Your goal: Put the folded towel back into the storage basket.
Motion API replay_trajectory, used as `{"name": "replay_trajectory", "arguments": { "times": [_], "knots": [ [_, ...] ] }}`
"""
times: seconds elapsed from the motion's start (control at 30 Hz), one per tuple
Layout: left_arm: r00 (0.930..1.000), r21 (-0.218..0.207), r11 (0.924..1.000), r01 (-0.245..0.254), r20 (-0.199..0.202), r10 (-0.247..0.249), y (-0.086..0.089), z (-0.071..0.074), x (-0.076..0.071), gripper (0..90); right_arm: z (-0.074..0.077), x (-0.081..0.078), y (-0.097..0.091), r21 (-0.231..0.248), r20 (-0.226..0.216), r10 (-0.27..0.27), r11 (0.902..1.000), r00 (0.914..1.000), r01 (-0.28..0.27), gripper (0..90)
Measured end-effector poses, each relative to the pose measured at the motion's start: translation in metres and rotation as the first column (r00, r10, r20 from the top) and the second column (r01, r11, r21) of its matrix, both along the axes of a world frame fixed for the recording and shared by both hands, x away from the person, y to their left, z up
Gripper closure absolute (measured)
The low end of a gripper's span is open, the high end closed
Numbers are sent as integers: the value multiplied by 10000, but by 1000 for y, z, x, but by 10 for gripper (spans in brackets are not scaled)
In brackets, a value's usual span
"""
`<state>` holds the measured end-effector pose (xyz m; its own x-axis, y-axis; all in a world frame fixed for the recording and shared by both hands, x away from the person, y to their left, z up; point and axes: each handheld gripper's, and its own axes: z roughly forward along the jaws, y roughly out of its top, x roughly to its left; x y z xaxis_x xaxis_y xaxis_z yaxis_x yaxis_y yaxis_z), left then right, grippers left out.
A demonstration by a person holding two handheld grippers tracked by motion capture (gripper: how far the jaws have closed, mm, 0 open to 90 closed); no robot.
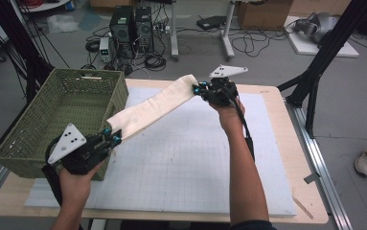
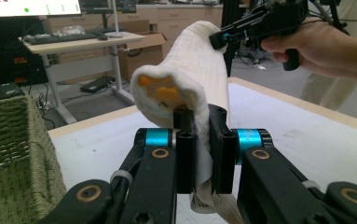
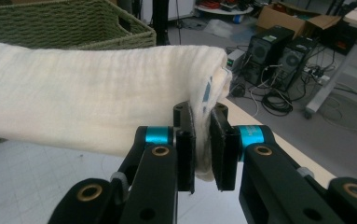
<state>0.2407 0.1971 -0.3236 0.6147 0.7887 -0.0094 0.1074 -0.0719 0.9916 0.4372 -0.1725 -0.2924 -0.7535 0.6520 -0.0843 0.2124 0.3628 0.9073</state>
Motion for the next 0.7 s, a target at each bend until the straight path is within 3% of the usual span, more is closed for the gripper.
{"name": "replay_trajectory", "arguments": {
  "times": [0.23,0.7],
  "knots": [
    [9995,-82,9995,-318,-7,318,12,0,-1,828,9,12,26,-279,187,243,9993,9995,-238,818],
    [9966,-225,9964,-816,42,817,30,2,-5,827,12,29,61,-89,215,584,9983,9981,-582,818]
  ]
}}
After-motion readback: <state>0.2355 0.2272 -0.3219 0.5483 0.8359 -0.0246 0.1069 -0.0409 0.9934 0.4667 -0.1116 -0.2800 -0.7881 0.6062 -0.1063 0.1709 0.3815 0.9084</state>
